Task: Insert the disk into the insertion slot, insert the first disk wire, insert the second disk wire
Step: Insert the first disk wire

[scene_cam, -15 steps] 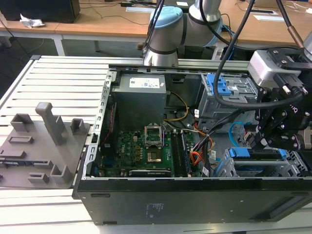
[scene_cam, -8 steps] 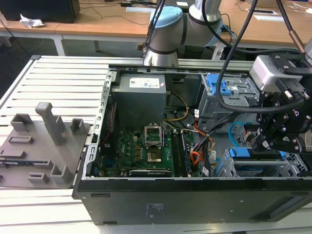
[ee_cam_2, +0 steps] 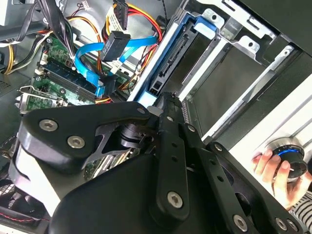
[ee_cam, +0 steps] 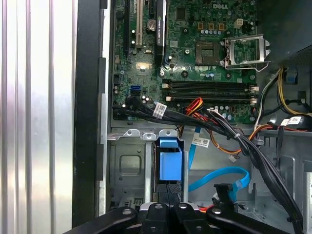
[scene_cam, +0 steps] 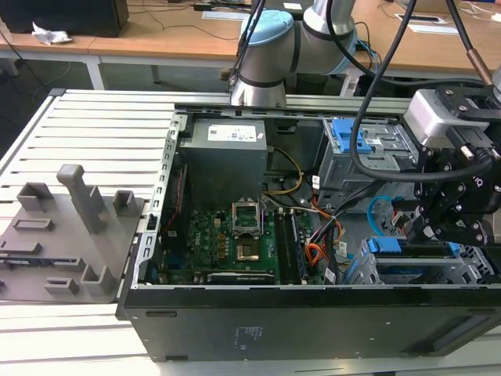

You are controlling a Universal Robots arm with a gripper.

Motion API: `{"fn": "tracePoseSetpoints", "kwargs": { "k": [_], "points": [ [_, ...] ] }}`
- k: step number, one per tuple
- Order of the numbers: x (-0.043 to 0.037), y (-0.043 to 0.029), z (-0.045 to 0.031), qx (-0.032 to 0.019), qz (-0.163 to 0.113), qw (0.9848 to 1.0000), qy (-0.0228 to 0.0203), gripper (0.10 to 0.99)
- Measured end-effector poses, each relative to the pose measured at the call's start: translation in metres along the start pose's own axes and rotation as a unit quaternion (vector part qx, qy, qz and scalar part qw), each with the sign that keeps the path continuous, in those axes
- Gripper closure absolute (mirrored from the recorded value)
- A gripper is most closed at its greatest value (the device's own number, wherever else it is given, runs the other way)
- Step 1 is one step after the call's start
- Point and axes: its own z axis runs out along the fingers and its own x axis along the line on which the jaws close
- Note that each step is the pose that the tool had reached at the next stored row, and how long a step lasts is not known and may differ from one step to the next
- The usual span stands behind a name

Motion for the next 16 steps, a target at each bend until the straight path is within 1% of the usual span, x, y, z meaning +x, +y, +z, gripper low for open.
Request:
{"fn": "tracePoseSetpoints", "kwargs": {
  "k": [3, 6, 7, 8, 9, 12, 14, 15, 16],
  "points": [
    [0.0000, -0.0001, 0.0000, 0.0000, 0.000, 1.0000, 0.0000, 0.973],
    [0.0000, -0.0001, 0.0000, 0.0000, 0.000, 1.0000, 0.0000, 0.792],
    [0.0000, -0.0001, 0.0000, 0.0000, 0.000, 1.0000, 0.0000, 0.792],
    [0.0000, -0.0001, 0.0000, 0.0000, 0.000, 1.0000, 0.0000, 0.725],
    [0.0000, -0.0004, 0.0000, 0.0000, 0.000, 1.0000, 0.0000, 0.725],
    [-0.0002, -0.0103, -0.0002, -0.0001, 0.000, 1.0000, 0.0000, 0.725],
    [-0.0005, -0.0226, -0.0006, -0.0004, 0.000, 1.0000, 0.0000, 0.725],
    [-0.0007, -0.0268, -0.0008, -0.0005, 0.000, 1.0000, 0.0000, 0.725],
    [-0.0019, -0.0337, -0.0010, -0.0005, 0.000, 1.0000, 0.0000, 0.725]
  ]
}}
